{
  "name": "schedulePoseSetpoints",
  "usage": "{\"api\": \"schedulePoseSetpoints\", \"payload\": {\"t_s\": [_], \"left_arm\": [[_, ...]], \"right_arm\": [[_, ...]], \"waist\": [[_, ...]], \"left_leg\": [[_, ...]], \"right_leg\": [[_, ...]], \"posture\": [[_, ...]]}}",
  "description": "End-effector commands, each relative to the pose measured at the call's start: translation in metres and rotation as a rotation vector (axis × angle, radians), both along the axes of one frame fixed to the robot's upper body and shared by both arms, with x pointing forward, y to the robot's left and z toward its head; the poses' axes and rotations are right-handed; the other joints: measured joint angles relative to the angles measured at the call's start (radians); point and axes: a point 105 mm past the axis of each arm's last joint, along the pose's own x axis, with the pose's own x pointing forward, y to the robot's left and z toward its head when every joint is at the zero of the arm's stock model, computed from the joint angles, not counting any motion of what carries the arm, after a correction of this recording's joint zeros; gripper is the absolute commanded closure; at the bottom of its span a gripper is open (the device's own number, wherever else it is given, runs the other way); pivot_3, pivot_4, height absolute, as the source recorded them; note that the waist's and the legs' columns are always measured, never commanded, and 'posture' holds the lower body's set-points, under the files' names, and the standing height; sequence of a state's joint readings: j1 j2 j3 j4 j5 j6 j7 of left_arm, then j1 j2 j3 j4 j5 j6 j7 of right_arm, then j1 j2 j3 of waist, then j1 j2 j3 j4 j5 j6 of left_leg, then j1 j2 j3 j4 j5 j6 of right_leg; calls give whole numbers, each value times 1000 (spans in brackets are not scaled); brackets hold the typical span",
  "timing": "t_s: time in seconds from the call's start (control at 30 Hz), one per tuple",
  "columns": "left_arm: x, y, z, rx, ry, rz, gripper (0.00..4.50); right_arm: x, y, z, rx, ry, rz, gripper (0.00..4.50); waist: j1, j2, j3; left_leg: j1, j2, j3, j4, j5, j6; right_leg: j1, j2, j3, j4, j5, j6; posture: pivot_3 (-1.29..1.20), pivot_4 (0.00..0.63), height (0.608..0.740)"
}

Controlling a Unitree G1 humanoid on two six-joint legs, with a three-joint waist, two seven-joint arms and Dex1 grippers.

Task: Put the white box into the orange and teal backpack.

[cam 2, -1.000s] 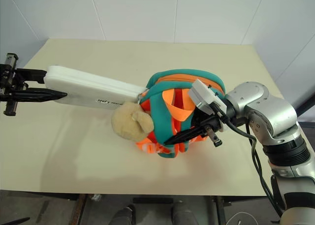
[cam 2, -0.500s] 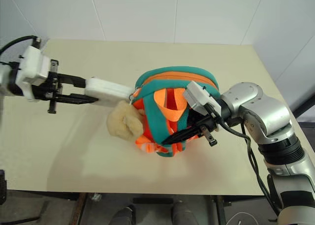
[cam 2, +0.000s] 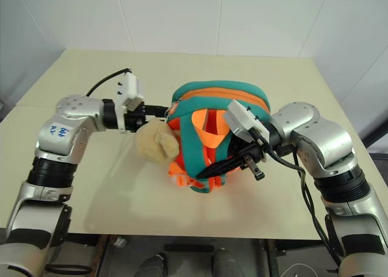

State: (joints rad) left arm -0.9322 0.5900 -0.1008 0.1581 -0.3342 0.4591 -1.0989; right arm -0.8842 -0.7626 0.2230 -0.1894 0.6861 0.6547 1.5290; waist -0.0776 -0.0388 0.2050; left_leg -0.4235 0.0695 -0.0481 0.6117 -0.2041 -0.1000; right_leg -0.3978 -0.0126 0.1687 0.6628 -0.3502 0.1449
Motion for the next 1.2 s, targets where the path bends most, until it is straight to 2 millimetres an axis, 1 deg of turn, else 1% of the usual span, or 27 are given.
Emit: {"api": "schedulePoseSetpoints", "payload": {"t_s": [0.03,0.07,0.1,0.2,0.33,0.37,0.47,0.53,0.63,0.7,0.83,0.93,1.07,1.2], "left_arm": [[5,-5,20,-27,-46,45,3311],[3,-6,17,-18,-26,37,2570],[2,-7,17,-15,-15,33,2360],[-3,-2,20,-2,-4,37,1363],[-8,13,31,-9,-25,67,156],[-10,16,32,-3,-26,68,11],[-23,34,39,17,-36,79,11],[-35,46,44,15,-36,75,11],[-47,59,52,-37,-57,96,11],[-54,65,53,-43,-42,117,11],[-64,66,51,-66,-25,133,11],[-55,69,49,-80,-28,211,612],[-39,70,50,-146,-24,277,1878],[-26,65,42,-166,3,282,3176]], "right_arm": [[-8,3,7,12,-36,57,4500],[-8,3,7,13,-36,57,4500],[-8,3,7,15,-36,56,4500],[-8,3,7,16,-37,54,4500],[-7,4,7,19,-40,52,4500],[-7,4,7,19,-40,52,4500],[-7,4,6,20,-41,52,4500],[-7,4,6,20,-42,51,4500],[-7,4,5,20,-44,50,4500],[-7,4,5,19,-44,50,4500],[-7,4,4,18,-43,50,4500],[-6,4,4,18,-42,51,4500],[-6,6,4,20,-41,52,4500],[-5,6,4,23,-41,52,4500]], "waist": [[-3,0,0],[-3,0,0],[-3,0,0],[-2,1,0],[-3,1,0],[-3,1,0],[-6,1,1],[-7,1,1],[-5,1,1],[-5,1,1],[-4,1,1],[-5,1,1],[-5,1,1],[-6,1,1]], "left_leg": [[0,0,0,0,0,0],[0,0,0,-1,0,0],[0,0,0,-1,0,0],[0,0,-1,-1,0,0],[0,0,-1,-1,0,0],[0,0,-1,-1,0,0],[0,0,-1,-1,0,0],[1,0,-1,-2,0,0],[1,0,-1,-4,0,0],[1,0,-1,-3,0,0],[1,0,-1,-2,0,0],[1,0,-1,-2,0,0],[1,0,-1,-1,0,0],[1,0,-1,-1,0,0]], "right_leg": [[0,0,0,0,0,0],[0,0,0,0,0,0],[0,0,0,0,0,0],[0,0,0,0,0,0],[0,0,0,0,0,0],[0,0,0,0,0,0],[0,0,0,-1,0,0],[0,0,0,-1,0,0],[0,0,0,-1,-1,-1],[0,0,0,-1,-1,-1],[1,0,0,-2,-1,-1],[1,0,0,-2,-1,-1],[2,0,0,-2,-1,-1],[2,0,0,-2,0,-1]], "posture": [[0,150,740],[0,150,740],[0,150,740],[0,150,740],[0,150,740],[0,150,740],[0,150,740],[0,150,740],[0,150,740],[0,150,740],[0,150,740],[0,150,740],[0,150,740],[0,150,740]]}}
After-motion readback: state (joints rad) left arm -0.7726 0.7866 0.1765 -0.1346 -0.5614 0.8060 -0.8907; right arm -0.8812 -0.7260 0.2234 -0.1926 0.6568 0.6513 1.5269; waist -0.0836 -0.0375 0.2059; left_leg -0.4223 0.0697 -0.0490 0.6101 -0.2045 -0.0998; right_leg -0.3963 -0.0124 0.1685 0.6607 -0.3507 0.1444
